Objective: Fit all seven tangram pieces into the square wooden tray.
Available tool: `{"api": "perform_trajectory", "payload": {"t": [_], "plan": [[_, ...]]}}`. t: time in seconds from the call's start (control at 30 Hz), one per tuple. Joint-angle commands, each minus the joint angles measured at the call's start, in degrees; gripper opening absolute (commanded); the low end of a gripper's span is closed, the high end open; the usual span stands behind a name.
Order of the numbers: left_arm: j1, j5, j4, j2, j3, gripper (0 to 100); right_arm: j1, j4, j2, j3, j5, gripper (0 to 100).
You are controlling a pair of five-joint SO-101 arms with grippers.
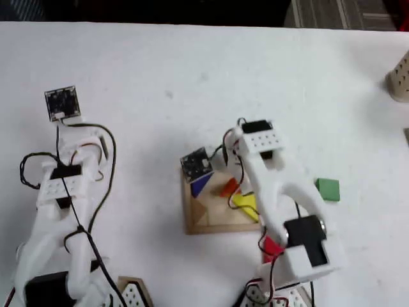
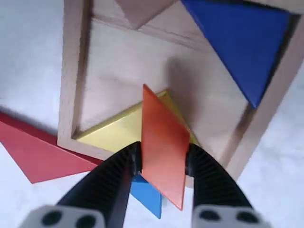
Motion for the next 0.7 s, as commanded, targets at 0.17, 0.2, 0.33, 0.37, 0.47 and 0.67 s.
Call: {"api": "perform_trajectory", "payload": {"t": [0.17,0.2,0.33,0.37,0.47,0.67], "plan": [[1.01,-0.62,-2.11,-0.22,-0.44,2,-6.46,1.27,2.15,-6.95,1.58,9.9],[1.01,-0.62,-2.11,-0.22,-0.44,2,-6.99,0.57,2.33,-6.95,0.09,9.9],[1.01,-0.62,-2.11,-0.22,-0.35,2,-7.16,-3.38,2.77,-6.68,-6.33,9.9],[1.01,-0.62,-2.11,-0.22,-0.35,2,-7.08,-3.82,2.77,-6.59,-7.47,9.9],[1.01,-0.62,-2.11,-0.22,-0.35,2,-7.52,-3.74,2.77,-5.98,-9.41,9.9],[1.01,-0.62,-2.11,-0.22,-0.35,2,-8.66,-3.82,2.68,-5.19,-6.68,9.9]]}}
